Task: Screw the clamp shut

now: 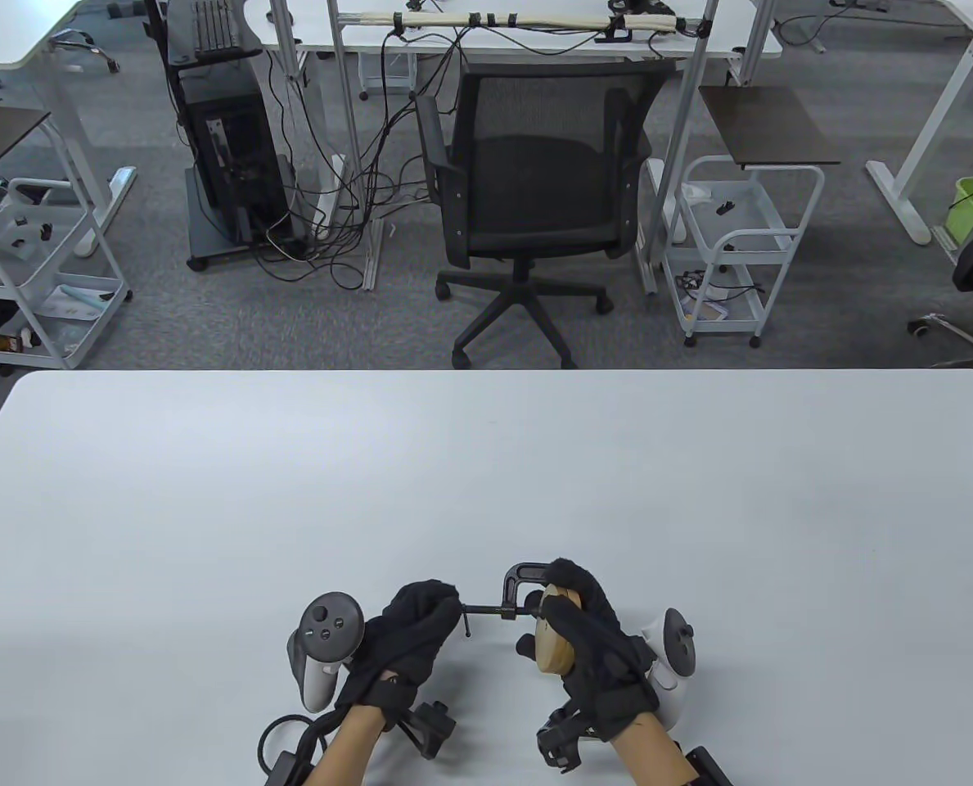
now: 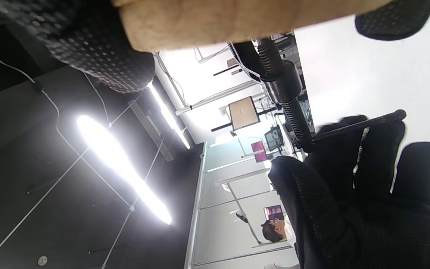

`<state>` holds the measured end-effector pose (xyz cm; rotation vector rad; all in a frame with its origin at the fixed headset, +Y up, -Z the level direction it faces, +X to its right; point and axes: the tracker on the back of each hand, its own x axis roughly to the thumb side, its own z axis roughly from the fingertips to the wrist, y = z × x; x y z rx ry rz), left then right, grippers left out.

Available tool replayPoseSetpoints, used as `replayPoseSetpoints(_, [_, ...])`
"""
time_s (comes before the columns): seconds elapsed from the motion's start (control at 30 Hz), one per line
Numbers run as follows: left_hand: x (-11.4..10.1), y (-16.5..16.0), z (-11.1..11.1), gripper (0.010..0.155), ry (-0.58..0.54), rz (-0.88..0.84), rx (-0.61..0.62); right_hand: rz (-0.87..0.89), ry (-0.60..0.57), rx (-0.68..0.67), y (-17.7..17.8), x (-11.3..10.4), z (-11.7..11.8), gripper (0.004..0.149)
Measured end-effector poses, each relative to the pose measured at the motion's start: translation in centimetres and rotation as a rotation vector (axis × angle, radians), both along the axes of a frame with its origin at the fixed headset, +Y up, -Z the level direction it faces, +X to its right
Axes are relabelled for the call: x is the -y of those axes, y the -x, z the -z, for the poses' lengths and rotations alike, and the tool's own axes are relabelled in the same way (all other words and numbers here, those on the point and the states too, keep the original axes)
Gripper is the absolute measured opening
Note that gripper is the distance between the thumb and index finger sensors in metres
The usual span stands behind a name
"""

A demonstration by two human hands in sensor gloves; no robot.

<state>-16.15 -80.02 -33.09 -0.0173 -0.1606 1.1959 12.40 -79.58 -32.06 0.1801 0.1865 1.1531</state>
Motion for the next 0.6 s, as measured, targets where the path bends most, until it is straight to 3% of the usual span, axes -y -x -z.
replayPoseSetpoints(0.1, [0.43,-0.2,0.21,0.067,0.063,-0.029,0.094,0.001,0.004,-0.007,0.07,0.05,-0.05,0.068])
replayPoseSetpoints(0.3, [0.92,-0.79,0.37,0.069,0.117,-0.106,0.168,-0.011,-0.005,-0.014,0.14,0.03,-0.07,0.067])
replayPoseSetpoints(0.6, [0.41,-0.87,0.4,0.061,0.053,-0.103,0.16,-0.014,-0.008,-0.023,0.13,0.01,-0.02,0.067])
